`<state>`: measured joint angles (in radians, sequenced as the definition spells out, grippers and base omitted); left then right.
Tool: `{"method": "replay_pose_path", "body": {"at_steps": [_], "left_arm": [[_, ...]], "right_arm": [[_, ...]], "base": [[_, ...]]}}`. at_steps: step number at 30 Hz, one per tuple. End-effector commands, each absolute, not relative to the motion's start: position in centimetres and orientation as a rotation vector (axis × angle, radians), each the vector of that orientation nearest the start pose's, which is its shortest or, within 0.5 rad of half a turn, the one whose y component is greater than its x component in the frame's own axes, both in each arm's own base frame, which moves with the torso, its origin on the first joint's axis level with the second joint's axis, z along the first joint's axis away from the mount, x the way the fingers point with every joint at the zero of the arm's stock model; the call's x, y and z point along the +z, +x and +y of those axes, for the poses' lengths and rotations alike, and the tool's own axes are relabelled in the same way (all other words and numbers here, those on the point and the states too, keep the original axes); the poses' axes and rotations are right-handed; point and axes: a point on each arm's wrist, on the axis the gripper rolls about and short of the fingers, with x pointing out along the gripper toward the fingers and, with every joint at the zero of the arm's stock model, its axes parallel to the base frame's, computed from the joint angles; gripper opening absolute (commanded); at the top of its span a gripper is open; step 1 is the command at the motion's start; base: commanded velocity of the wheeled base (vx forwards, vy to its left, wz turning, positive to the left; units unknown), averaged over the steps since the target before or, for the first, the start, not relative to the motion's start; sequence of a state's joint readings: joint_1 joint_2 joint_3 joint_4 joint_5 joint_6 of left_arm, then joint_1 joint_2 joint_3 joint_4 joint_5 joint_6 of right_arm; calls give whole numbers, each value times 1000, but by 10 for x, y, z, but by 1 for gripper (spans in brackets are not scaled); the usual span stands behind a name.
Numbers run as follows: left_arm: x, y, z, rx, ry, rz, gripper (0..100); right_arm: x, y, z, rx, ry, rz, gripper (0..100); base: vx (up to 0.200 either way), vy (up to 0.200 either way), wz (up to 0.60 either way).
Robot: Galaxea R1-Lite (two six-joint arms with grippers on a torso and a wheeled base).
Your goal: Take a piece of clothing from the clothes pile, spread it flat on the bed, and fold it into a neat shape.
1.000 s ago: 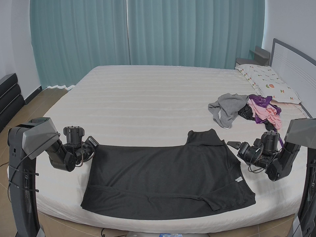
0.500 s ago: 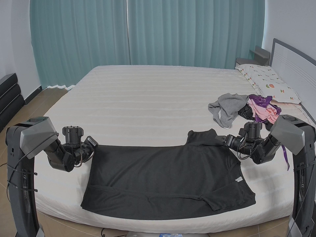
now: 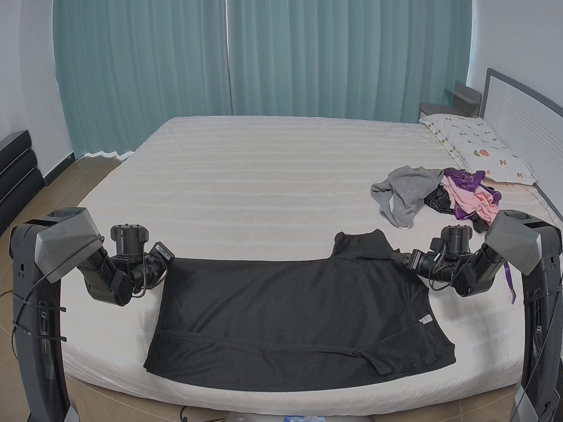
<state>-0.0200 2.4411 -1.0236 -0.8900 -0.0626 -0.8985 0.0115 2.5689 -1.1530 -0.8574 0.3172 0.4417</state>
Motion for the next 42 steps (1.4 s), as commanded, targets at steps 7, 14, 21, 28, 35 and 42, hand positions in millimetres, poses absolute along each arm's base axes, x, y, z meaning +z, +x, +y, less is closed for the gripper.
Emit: {"method": "replay_pose_path", "body": {"at_steps": [7,14,21,28,35,42], "left_arm": [[-18,419,-10,160,-888,524,0],[-17,419,-10,160,-888,522,0],[-17,419,-10,160,-888,520,0],[-16,419,-10,159,-888,519,0],[-16,419,-10,160,-888,520,0],[-17,417,-10,164,-888,529,0]], "right_arm": [[-49,428,-5,186,509,639,0],[-40,416,-15,219,540,653,0],[-43,411,-16,212,544,687,0],[-43,408,-16,217,539,714,100],[-36,402,-15,277,515,710,100],[-28,421,-9,301,505,681,100]], "base": [[0,0,0],[0,0,0],[0,0,0],[0,0,0],[0,0,0],[0,0,0]]}}
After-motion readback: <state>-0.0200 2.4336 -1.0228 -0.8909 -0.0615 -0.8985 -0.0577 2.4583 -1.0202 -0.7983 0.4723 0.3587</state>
